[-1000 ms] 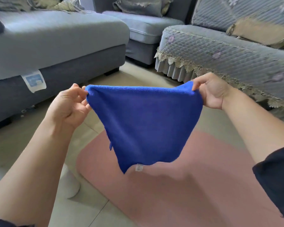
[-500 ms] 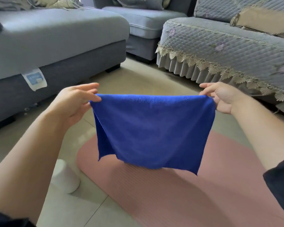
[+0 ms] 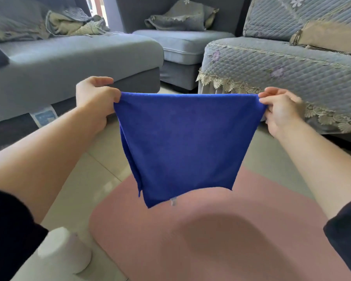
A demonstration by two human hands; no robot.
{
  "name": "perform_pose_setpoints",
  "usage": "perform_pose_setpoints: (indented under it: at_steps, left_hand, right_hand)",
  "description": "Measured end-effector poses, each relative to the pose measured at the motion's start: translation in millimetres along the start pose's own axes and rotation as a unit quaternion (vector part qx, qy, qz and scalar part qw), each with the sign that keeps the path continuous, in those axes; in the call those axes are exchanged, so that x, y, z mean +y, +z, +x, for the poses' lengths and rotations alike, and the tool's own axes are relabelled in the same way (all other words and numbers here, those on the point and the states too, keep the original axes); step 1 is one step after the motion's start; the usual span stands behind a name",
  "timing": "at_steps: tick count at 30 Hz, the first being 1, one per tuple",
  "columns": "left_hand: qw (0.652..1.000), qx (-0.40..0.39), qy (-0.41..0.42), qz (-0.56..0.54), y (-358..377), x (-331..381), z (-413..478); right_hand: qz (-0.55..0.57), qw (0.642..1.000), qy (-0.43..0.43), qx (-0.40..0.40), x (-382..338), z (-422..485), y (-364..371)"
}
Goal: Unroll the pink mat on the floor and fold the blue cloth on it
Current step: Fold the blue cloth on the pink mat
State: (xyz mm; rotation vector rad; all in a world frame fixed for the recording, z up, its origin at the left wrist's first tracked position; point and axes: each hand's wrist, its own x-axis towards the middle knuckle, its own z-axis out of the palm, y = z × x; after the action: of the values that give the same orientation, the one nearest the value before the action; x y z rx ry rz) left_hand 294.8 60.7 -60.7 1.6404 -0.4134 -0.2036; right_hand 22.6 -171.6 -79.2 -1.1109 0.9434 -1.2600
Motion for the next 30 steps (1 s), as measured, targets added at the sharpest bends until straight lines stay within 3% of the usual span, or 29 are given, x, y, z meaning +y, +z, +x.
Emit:
perform_pose_setpoints:
  at_steps: [3, 7, 10, 12, 14, 17, 19, 21, 23, 26, 30]
  left_hand:
    - [0.997, -0.011, -0.022, -0.074, 3.8, 11.7, -4.0]
    - [0.988, -0.116, -0.082, -0.055, -11.0, -19.8, -28.2]
    - [0.943, -0.266, -0.189, -0.058, -29.3, -75.4, -58.9]
    - [0.903, -0.325, -0.274, -0.050, -36.2, -120.6, -85.6]
    - [0.871, -0.355, -0.338, -0.028, -36.2, -164.2, -115.0]
    - [0.838, -0.376, -0.395, 0.022, -36.2, -219.9, -160.0]
    - [0.813, -0.392, -0.422, 0.089, -40.1, -247.9, -184.9]
    - [0.798, -0.387, -0.435, 0.154, -43.8, -268.8, -204.3]
    - [0.825, -0.315, -0.436, 0.172, -44.6, -283.4, -217.5]
    - [0.868, -0.190, -0.416, 0.195, -44.4, -292.8, -228.6]
    - [0.846, -0.210, -0.449, 0.198, -45.4, -301.9, -239.9]
  right_hand:
    - [0.079, 0.996, 0.032, 0.033, -5.4, -0.1, -3.6]
    - [0.115, 0.988, 0.098, -0.027, 15.1, -11.4, -40.2]
    - [0.077, 0.978, 0.181, -0.065, 48.5, -28.1, -87.7]
    - [0.005, 0.966, 0.251, -0.068, 79.5, -45.3, -122.0]
    - [-0.120, 0.935, 0.324, -0.083, 113.5, -66.6, -153.9]
    - [-0.318, 0.841, 0.409, -0.155, 168.1, -107.7, -188.5]
    - [-0.401, 0.796, 0.426, -0.158, 200.7, -135.6, -196.0]
    - [-0.502, 0.762, 0.377, -0.158, 227.0, -157.1, -199.1]
    - [-0.569, 0.743, 0.316, -0.157, 240.3, -173.5, -198.2]
    - [-0.578, 0.753, 0.281, -0.136, 249.1, -185.2, -199.7]
    - [-0.605, 0.730, 0.292, -0.124, 252.5, -183.0, -201.8]
